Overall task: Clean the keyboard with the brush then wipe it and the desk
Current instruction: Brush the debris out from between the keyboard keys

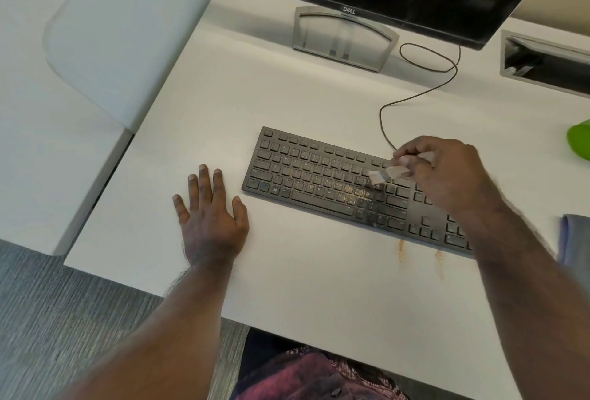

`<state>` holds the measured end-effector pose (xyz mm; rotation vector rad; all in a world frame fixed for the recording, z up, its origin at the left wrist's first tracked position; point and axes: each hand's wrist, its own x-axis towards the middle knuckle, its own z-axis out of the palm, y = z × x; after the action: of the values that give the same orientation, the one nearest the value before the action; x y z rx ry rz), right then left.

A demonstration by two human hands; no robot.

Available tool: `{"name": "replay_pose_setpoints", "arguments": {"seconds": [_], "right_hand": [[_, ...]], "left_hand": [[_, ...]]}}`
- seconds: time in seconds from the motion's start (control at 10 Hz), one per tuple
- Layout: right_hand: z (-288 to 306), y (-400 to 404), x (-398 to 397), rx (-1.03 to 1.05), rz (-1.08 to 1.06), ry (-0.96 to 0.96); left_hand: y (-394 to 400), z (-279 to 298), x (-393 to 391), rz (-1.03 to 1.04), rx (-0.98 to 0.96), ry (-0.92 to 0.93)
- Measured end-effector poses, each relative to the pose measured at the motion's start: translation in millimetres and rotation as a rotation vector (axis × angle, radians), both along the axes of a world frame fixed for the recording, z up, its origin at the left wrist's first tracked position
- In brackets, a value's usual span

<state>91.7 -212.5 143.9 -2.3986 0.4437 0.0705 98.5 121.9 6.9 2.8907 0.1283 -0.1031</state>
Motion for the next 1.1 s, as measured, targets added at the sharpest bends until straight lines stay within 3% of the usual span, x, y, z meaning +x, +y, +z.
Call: {"name": "replay_pose_setpoints", "arguments": {"seconds": [0.1,0.2,0.4,0.6,0.7,0.9,1.1], "right_hand": [[2.0,-11.2,-6.5,-0.056,-0.054,-0.027],[1.9,-12.8,-10.1,0.013,-0.087,-0.113],[-11.2,0.0,-14.1,0.042,-0.003,-0.117],[-6.4,-11.0,-17.5,0.084,-0.092,-0.193],[-10.5,-3.0,-18.3,0.097,-0.016,-0.139],[-15.3,-0.7,-9.8,0.112,-0.114,-0.207],[-19.5,-0.1,-17.8,0.093,-0.057,-0.234]], "left_hand": [[0.2,-0.3,-0.5,-0.001,0.002,-0.003],[0.2,-0.9,-0.3,-0.002,0.005,-0.005],[-0.2,-0.6,-0.2,0.003,-0.005,-0.010],[-0.9,-1.3,0.1,0.008,-0.009,-0.024],[-0.1,-1.4,-0.2,0.005,-0.003,-0.024],[-0.5,-0.4,0.1,0.004,-0.001,-0.024],[-0.8,-0.6,-0.1,0.004,-0.001,-0.022]]}}
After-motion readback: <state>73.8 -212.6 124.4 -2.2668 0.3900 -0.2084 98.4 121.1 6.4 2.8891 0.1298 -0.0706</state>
